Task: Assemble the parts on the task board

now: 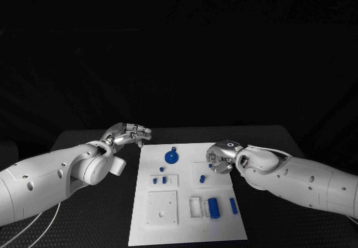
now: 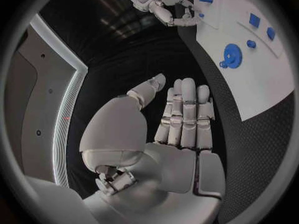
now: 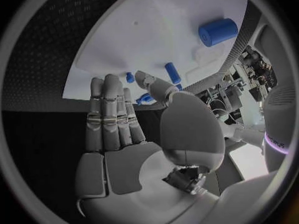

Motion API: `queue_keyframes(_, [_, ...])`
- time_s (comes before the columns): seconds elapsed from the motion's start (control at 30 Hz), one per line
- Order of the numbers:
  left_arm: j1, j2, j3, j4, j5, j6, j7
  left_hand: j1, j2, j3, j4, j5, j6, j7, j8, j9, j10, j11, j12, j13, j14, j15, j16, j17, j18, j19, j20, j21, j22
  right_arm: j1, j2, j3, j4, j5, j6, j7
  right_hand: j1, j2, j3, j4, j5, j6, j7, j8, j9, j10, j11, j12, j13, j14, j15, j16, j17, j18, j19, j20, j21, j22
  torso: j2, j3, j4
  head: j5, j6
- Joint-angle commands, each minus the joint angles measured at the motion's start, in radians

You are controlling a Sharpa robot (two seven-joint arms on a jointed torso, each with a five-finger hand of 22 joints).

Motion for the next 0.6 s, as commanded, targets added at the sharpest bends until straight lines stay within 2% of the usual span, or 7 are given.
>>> queue_keyframes(0.03, [0.001, -0.001, 0.001, 0.002, 0.016, 0.018, 0.018, -0.012, -0.002, -0.008, -0.001, -0.003, -0.006, -0.001, 0.003, -0.001, -0.005, 0.000, -0.002, 0.001, 0.007, 0.002, -0.006, -0.001, 0.000, 0.007, -0.019, -0.004, -0.001, -0.003, 0.008, -0.001, -0.007, -0.041, -0.009, -0.009, 0.005, -0.006, 0.010, 0.000, -0.006, 0.007, 0.002, -0.003, -0.001, 0.008, 0.000, -0.006, 0.002, 0.004, -0.002, 0.010, 0.005, 0.010, 0.009, -0.002, 0.007, 0.005, -0.001, -0.0001, 0.0004, 0.001, -0.003])
queue_keyframes(0.2, [0.001, 0.000, 0.001, 0.001, 0.016, 0.018, 0.018, -0.012, -0.001, -0.008, -0.001, -0.003, -0.007, 0.000, 0.003, -0.001, -0.006, 0.000, -0.002, 0.000, 0.007, 0.002, -0.007, -0.001, 0.000, 0.007, -0.019, -0.005, -0.001, -0.009, 0.017, -0.003, -0.014, -0.049, -0.007, -0.009, 0.009, -0.003, 0.034, 0.009, -0.025, 0.020, -0.004, 0.002, 0.000, 0.020, -0.003, -0.014, 0.008, 0.007, -0.006, 0.031, 0.017, 0.010, 0.018, -0.008, 0.019, 0.017, 0.000, 0.0000, 0.0002, 0.005, -0.005])
queue_keyframes(0.27, [0.001, 0.000, 0.001, 0.001, 0.016, 0.020, 0.017, -0.013, -0.001, -0.009, -0.001, -0.003, -0.007, 0.000, 0.003, -0.001, -0.006, 0.000, -0.003, 0.000, 0.007, 0.002, -0.007, -0.001, 0.000, 0.007, -0.019, -0.005, -0.001, -0.011, 0.020, -0.003, -0.016, -0.055, -0.005, -0.010, 0.014, 0.000, 0.053, 0.016, -0.045, 0.028, -0.007, 0.003, 0.001, 0.029, -0.007, -0.018, 0.013, 0.009, -0.009, 0.053, 0.028, 0.010, 0.027, -0.014, 0.033, 0.029, 0.000, 0.0001, -0.0003, 0.006, -0.006])
queue_keyframes(0.47, [0.001, 0.001, 0.001, 0.005, 0.016, 0.022, 0.013, -0.014, -0.001, -0.009, -0.001, -0.003, -0.008, 0.000, 0.003, -0.001, -0.007, 0.000, -0.003, 0.000, 0.007, 0.003, -0.008, -0.001, 0.000, 0.007, -0.019, -0.005, -0.001, -0.014, 0.026, -0.006, -0.026, -0.079, 0.003, -0.014, 0.022, 0.019, 0.098, 0.027, -0.075, 0.059, -0.020, 0.016, 0.008, 0.057, -0.016, -0.020, 0.024, 0.010, -0.018, 0.095, 0.044, 0.010, 0.040, -0.024, 0.058, 0.053, 0.000, -0.0002, 0.0011, 0.006, -0.010])
queue_keyframes(0.6, [0.001, 0.001, 0.001, 0.004, 0.016, 0.021, 0.012, -0.014, 0.000, -0.010, -0.001, -0.003, -0.008, 0.000, 0.003, -0.001, -0.007, 0.000, -0.003, 0.000, 0.007, 0.003, -0.008, -0.001, 0.000, 0.007, -0.019, -0.006, -0.001, -0.016, 0.031, -0.007, -0.028, -0.096, 0.000, -0.022, 0.021, 0.034, 0.113, 0.024, -0.085, 0.085, -0.031, 0.026, 0.014, 0.084, -0.026, -0.017, 0.035, 0.016, -0.028, 0.124, 0.053, 0.010, 0.054, -0.034, 0.078, 0.064, 0.000, 0.0007, -0.0004, 0.008, -0.013])
